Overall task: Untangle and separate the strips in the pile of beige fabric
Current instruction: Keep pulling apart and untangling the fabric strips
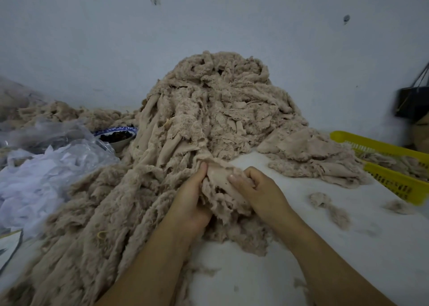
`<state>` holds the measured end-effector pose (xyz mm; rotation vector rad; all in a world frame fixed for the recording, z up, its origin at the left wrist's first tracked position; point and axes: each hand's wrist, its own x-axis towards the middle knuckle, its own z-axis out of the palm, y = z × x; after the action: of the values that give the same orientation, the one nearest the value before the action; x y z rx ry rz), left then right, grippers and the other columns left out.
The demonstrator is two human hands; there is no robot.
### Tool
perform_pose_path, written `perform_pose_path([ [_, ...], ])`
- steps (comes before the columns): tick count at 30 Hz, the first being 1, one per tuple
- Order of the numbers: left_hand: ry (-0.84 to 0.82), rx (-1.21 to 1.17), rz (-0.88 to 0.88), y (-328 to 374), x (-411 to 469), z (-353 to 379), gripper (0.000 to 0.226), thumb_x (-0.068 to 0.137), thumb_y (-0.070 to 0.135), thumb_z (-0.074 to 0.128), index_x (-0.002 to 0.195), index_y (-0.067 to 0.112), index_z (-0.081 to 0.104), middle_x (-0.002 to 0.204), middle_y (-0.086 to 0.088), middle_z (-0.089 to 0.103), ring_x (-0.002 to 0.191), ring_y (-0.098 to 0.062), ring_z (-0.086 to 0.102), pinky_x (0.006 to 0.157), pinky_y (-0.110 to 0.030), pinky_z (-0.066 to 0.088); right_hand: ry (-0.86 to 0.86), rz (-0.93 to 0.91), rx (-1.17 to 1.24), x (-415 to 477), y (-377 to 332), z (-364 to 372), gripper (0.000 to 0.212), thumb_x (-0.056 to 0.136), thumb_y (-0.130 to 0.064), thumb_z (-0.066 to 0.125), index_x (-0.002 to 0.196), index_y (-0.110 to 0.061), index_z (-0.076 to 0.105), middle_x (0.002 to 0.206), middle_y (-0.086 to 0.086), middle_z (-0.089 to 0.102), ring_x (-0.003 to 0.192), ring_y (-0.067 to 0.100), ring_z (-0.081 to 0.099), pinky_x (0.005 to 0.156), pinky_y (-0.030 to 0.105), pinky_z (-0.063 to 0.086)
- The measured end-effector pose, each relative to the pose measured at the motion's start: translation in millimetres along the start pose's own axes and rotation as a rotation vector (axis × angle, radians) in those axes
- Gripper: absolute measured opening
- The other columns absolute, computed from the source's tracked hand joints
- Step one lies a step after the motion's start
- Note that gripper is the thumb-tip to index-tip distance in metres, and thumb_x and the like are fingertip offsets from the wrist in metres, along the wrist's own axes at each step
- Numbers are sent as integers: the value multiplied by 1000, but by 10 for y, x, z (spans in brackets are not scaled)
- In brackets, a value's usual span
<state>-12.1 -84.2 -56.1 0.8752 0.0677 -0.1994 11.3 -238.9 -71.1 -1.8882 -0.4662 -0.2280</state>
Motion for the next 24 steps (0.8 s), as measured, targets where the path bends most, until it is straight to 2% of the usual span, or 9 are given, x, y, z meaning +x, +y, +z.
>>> perform_pose_path([
  [3,13,27,11,-5,34,-34,48,102,40,44,121,3,66,120,-20,69,107,-31,69,85,-43,52,35,58,35,11,4,-13,42,97,-51,52,59,-37,41,53,-17,35,48,1,33,45,13,28],
  [6,29,323,124,-59,43,-5,49,96,53,49,118,15,71,114,-13,72,108,-27,69,93,-43,53,88,80,105,24,4,-27,46,99,-50,50,57,-34,39,52,-15,35,48,2,34,46,13,31],
  [9,-40,721,306,-115,-22,38,51,75,77,58,104,38,74,104,10,76,99,-5,70,78,-16,54,70,80,74,28,1,10,43,100,-46,49,61,-28,46,54,-15,43,51,2,42,49,13,38],
  [11,-86,775,298,-149,-29,49,46,73,69,69,104,35,74,102,11,76,97,-4,71,73,-9,51,52,99,49,28,4,28,42,99,-49,48,65,-25,51,59,-12,48,57,4,46,52,15,40],
  [16,106,554,169,-101,-14,18,41,77,58,71,91,21,79,91,-6,78,85,-19,75,68,-26,59,-112,49,97,-44,-3,16,38,91,-62,51,74,-29,46,66,-12,46,61,6,44,54,16,38],
  [18,134,413,125,-67,-11,-1,53,75,57,73,106,15,75,101,-11,76,89,-25,74,73,-34,60,-183,28,-103,-58,21,49,26,92,-48,51,71,-35,42,62,-15,43,56,3,37,51,19,31],
  [20,98,232,129,-25,-7,-26,57,79,49,72,118,7,69,101,-14,75,80,-21,74,62,-28,57,-141,41,-187,-40,61,64,26,95,-31,46,70,-33,40,62,-14,43,55,4,36,52,23,28],
  [22,28,41,133,17,0,-44,38,82,40,69,101,8,76,81,-10,74,51,-14,65,41,-20,48,-25,82,-134,-13,87,17,25,99,-22,39,74,-23,35,66,-7,38,57,8,34,50,22,26],
  [24,0,-54,133,37,27,-62,29,83,40,66,78,15,79,68,-4,69,38,-11,50,35,-19,39,55,116,-102,0,90,-22,23,100,-18,36,77,-16,39,68,4,37,56,12,36,49,20,31],
])
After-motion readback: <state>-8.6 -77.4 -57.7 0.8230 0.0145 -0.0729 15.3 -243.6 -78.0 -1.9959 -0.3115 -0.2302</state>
